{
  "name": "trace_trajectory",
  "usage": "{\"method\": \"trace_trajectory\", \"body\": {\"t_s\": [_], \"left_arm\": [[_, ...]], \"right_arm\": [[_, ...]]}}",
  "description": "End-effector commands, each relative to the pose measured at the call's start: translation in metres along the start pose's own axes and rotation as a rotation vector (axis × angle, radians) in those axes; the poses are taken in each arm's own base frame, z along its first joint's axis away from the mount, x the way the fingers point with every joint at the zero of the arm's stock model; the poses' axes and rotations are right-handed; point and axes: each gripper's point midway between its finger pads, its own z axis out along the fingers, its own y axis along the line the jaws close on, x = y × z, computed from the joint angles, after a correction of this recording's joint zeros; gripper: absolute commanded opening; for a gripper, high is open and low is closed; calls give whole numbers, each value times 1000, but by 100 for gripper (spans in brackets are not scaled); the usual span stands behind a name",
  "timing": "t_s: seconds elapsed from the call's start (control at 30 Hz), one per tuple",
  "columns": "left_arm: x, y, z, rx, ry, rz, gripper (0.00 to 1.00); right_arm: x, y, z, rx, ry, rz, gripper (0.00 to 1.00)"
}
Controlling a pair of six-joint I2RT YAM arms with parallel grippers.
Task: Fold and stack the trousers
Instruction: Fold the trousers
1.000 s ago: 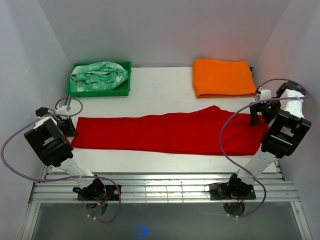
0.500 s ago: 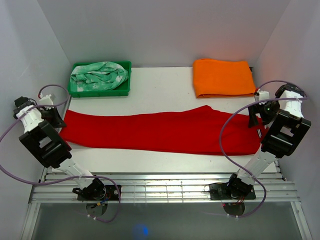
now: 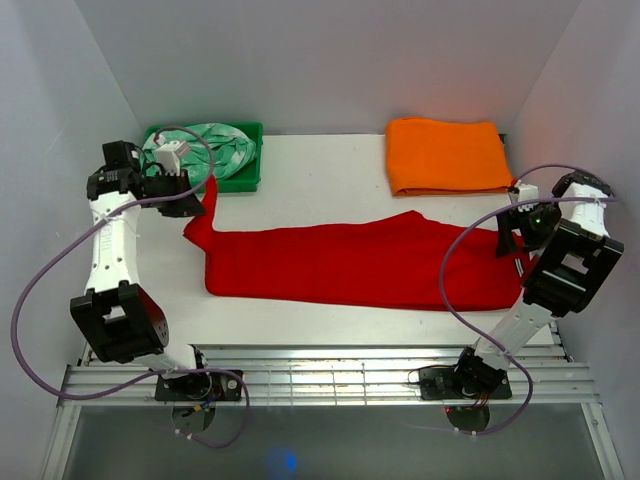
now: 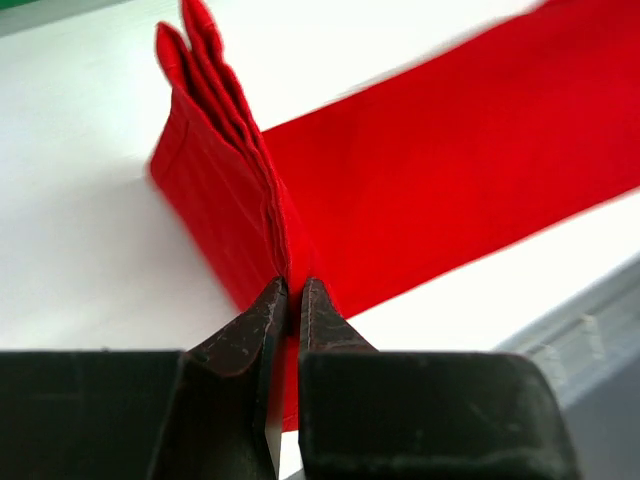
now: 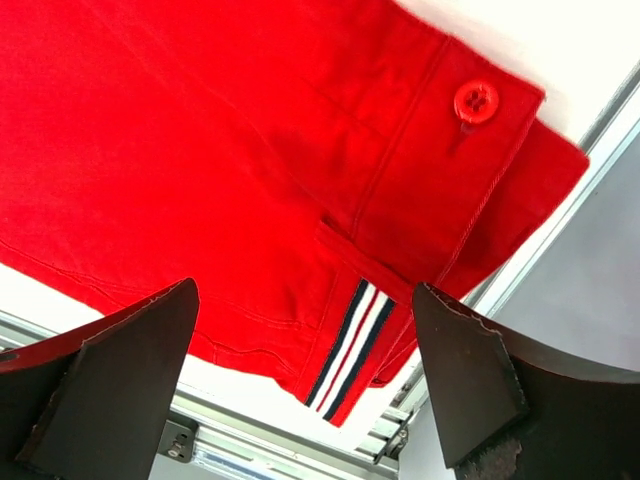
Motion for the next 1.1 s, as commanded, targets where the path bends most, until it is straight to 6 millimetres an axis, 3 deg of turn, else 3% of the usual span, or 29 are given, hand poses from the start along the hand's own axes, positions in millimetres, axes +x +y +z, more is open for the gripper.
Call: {"method": "trace_trajectory", "body": {"t_s": [0.0,0.17,0.2,0.3,0.47,0.5,0.57,0.73,0.83,1.07], "left_arm": [[-21,-60,4,184,-41,-127,0],[-33,-126,35,339,-35,-170,0],[-37,-149,46,381,-39,-123,0],[-39,-178,64,415,-35,-143,0],[-30,-231,94,402,-27,-187,0],[-21,-246,100,397,-8,-179,0],[-16,-248,118,319,-4,-219,0],[14,-279,157,282,81,-242,0],[27,-282,181,222,108,-274,0],[29,-300,213,208,82,-304,0]], "right_arm": [[11,-3,-5,-4,3,5,92],[22,-16,-8,5,10,44,91],[24,-17,-8,5,12,46,91],[30,-20,-8,11,25,53,91],[41,-22,-8,24,59,62,90],[44,-21,-7,23,63,65,90],[46,-23,-8,25,68,68,90],[47,-24,-10,26,60,78,90],[47,-22,-13,26,54,77,90],[46,-17,-16,10,46,74,90]]}}
